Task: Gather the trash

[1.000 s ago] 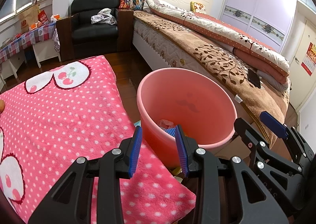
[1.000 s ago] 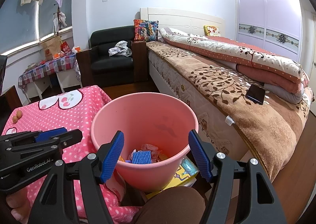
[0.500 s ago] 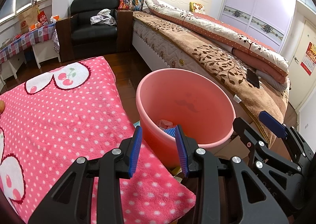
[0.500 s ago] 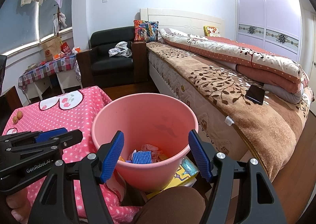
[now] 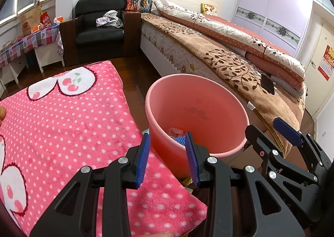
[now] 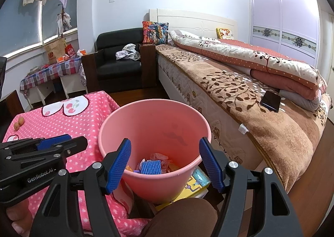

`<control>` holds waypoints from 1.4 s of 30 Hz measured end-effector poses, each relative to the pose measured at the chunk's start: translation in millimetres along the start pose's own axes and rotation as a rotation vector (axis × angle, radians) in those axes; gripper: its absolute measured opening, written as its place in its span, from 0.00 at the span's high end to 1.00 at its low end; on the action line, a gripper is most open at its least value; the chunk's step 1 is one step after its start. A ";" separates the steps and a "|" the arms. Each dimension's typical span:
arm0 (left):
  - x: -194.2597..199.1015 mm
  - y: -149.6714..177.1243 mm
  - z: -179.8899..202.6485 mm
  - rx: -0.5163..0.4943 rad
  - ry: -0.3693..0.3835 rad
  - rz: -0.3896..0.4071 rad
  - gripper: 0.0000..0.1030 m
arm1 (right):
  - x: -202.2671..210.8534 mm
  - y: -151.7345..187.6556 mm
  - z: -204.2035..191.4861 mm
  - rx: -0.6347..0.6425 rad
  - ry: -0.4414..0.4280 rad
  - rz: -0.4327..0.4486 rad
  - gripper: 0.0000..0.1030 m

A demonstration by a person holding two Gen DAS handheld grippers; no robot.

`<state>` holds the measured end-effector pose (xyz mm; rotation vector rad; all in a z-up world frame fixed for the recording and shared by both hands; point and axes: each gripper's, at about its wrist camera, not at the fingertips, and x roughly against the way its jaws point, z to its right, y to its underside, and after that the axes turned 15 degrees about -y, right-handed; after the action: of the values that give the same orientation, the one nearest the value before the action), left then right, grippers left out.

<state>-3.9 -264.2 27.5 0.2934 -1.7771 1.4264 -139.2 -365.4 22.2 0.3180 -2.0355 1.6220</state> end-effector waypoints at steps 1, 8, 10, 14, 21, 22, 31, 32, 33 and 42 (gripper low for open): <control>-0.1 -0.1 -0.6 0.000 0.002 0.000 0.66 | 0.6 -0.5 -1.2 0.001 0.000 0.000 0.35; -1.1 -2.4 -13.9 0.022 -0.009 -0.006 0.66 | -3.8 -3.8 -9.9 0.012 -0.016 -0.012 0.35; -0.5 -3.4 -21.3 0.035 -0.017 -0.005 0.66 | -6.3 -5.0 -14.6 0.021 -0.036 -0.017 0.35; 5.1 -4.9 -49.6 0.074 -0.064 0.003 0.66 | -11.7 -10.0 -37.2 0.054 -0.135 -0.020 0.35; 16.9 0.1 -144.8 0.219 -0.243 0.005 0.66 | -37.2 -18.7 -113.6 0.216 -0.445 -0.100 0.35; 17.4 1.1 -158.7 0.240 -0.270 0.002 0.66 | -42.3 -19.6 -126.4 0.244 -0.496 -0.119 0.35; 18.6 34.4 -298.7 0.465 -0.551 -0.028 0.66 | -92.3 -2.2 -261.1 0.561 -0.866 -0.308 0.35; 16.6 41.0 -315.0 0.496 -0.581 -0.033 0.66 | -98.5 3.4 -279.7 0.611 -0.897 -0.327 0.35; 16.8 46.7 -324.8 0.512 -0.596 -0.037 0.66 | -101.7 8.3 -291.8 0.653 -0.920 -0.339 0.35; -8.8 81.6 -369.3 0.587 -0.628 -0.153 0.67 | -127.2 66.7 -366.3 0.953 -1.024 -0.440 0.36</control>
<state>115.2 90.7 -27.7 1.2714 -1.6928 1.8460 25.3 -14.2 -44.4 2.0980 -1.3141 2.2168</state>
